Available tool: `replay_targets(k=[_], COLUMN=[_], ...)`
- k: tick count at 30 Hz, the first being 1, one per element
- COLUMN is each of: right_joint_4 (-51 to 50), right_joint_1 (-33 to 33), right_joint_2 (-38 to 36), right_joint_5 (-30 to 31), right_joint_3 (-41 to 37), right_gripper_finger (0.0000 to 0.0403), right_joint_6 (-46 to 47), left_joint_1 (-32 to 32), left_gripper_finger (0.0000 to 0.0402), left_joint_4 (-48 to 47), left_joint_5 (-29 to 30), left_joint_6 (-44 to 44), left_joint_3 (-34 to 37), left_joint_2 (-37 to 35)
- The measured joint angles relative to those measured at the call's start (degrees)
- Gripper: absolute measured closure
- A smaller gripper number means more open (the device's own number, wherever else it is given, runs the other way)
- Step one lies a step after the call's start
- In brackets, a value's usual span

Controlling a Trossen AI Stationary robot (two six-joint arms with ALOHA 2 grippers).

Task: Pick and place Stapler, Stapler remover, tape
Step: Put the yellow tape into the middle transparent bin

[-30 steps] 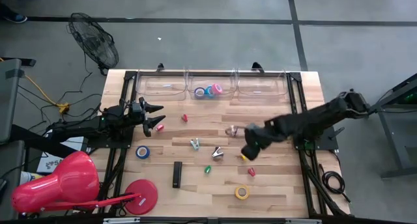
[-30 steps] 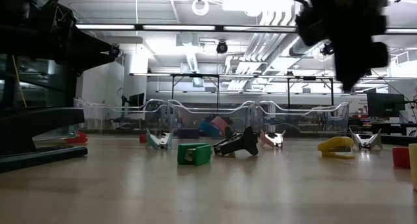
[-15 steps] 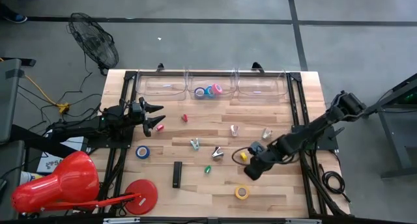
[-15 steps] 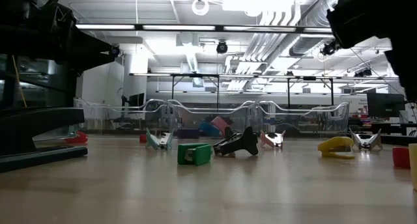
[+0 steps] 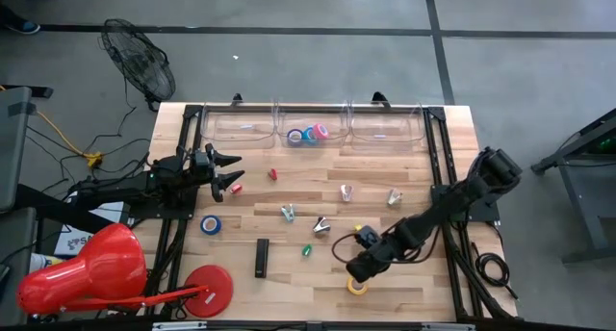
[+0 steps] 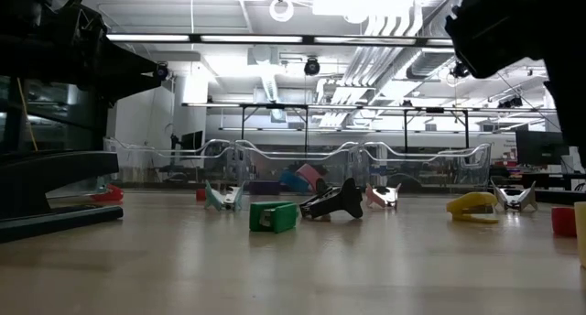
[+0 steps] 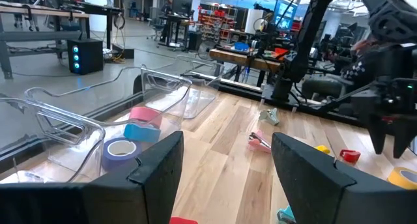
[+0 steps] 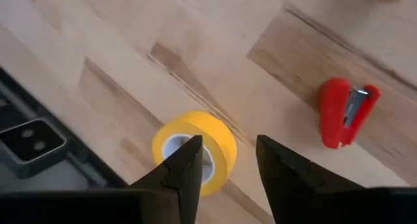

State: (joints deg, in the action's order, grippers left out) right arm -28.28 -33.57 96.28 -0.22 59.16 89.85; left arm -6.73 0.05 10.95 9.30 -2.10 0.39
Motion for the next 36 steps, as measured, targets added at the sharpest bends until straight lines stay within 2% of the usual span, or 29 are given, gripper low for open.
replay_targets(k=[6, 13, 36], right_joint_4=[-10.26, -12.80, -10.99], right_joint_1=[-1.31, -3.13, -3.23], right_joint_2=[4.51, 9.51, 13.78], right_joint_5=[0.50, -1.69, -4.17], right_joint_3=[7.52, 12.44, 13.35], right_gripper_finger=[0.0267, 0.0267, 0.0267], right_joint_6=[-1.16, -0.25, 3.29], left_joint_1=[0.00, -0.01, 0.01], left_gripper_finger=[0.0172, 0.0172, 0.0172], left_joint_4=[0.00, 0.00, 0.00], left_joint_5=[-0.01, 0.01, -0.01], left_joint_6=[0.00, 0.00, 0.00], left_joint_3=[-0.01, -0.01, 0.00], left_joint_2=[0.01, 0.01, 0.01])
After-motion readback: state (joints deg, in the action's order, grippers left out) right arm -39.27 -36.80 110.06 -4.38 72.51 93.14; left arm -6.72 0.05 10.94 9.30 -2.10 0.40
